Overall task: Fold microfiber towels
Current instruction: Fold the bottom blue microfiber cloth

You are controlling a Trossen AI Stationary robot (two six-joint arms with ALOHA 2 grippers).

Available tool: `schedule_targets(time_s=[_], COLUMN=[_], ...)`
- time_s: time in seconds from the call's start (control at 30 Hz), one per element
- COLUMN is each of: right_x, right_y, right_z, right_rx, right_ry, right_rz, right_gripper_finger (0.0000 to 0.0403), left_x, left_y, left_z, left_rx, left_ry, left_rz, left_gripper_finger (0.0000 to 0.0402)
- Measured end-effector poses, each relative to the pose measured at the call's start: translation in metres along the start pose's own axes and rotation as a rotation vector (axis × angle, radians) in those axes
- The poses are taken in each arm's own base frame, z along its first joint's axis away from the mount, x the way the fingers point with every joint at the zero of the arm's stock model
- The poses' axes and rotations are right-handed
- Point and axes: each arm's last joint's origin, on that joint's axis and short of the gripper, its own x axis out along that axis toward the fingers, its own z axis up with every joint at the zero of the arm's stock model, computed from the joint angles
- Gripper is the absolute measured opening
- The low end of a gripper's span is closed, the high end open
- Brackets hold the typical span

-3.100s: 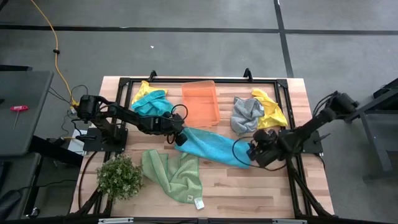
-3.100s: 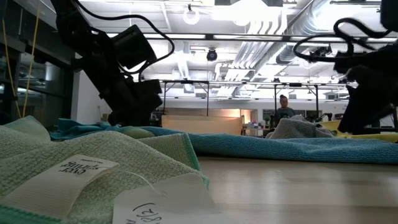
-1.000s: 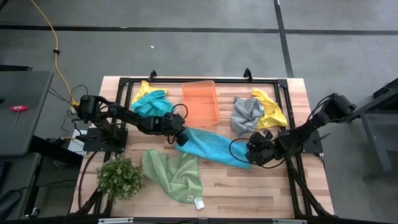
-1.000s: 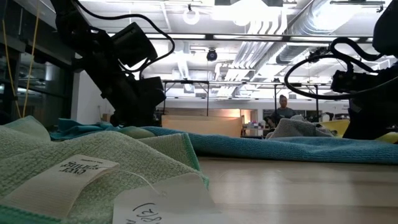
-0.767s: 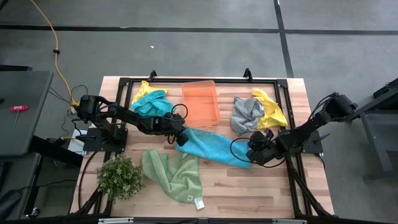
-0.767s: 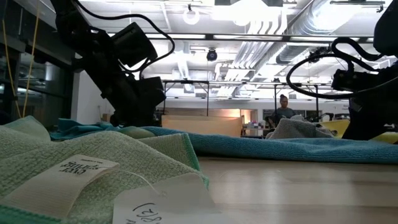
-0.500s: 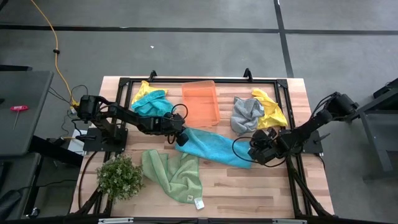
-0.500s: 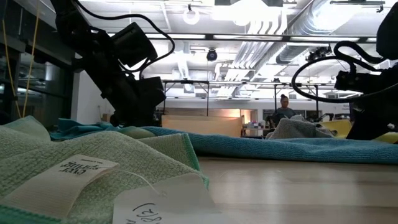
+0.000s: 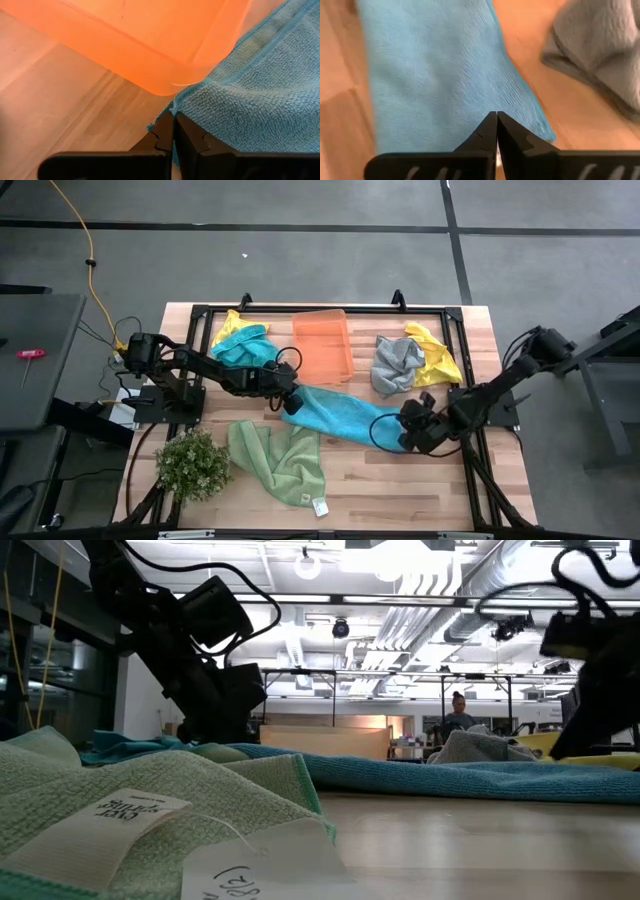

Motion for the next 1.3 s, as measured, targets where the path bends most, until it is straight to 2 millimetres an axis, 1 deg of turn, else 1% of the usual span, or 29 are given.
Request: schedule_targets(time_s=[0.13,0.27,0.37,0.5,0.67,0.83,1.03,1.3], right_x=[0.010,0.015,0.016,0.013,0.011,0.007,-0.006,-0.019], right_y=[-0.002,-0.004,-0.010,-0.024,-0.029,-0.024,-0.020,-0.010], right_z=[-0.009,-0.014,-0.017,-0.022,-0.024,-0.020,-0.006,0.010], right_rx=[0.022,0.012,0.001,0.007,0.012,-0.025,-0.073,-0.107], right_ry=[0.001,0.021,0.034,0.038,0.061,0.119,0.145,0.119], right_rz=[0.022,-0.005,-0.074,-0.220,-0.268,-0.264,-0.344,-0.380], right_gripper_finger=[0.0000,0.0000,0.0000,0.0000,0.0000,0.0000,0.0000,0.0000], left_x=[0.000,0.000,0.000,0.000,0.000,0.000,0.000,-0.002], left_y=[0.000,0.000,0.000,0.000,-0.001,-0.001,0.000,-0.001], left_z=[0.000,0.000,0.000,0.000,0.000,0.000,0.000,0.002], left_rx=[0.000,0.000,0.000,0.000,0.000,0.003,0.058,0.086], left_ry=[0.005,0.004,0.004,0.004,0.005,0.005,0.007,-0.007], left_rz=[-0.008,-0.009,-0.009,-0.010,-0.013,-0.014,-0.013,-0.019], left_gripper_finger=[0.0000,0.0000,0.0000,0.0000,0.0000,0.0000,0.0000,0.0000])
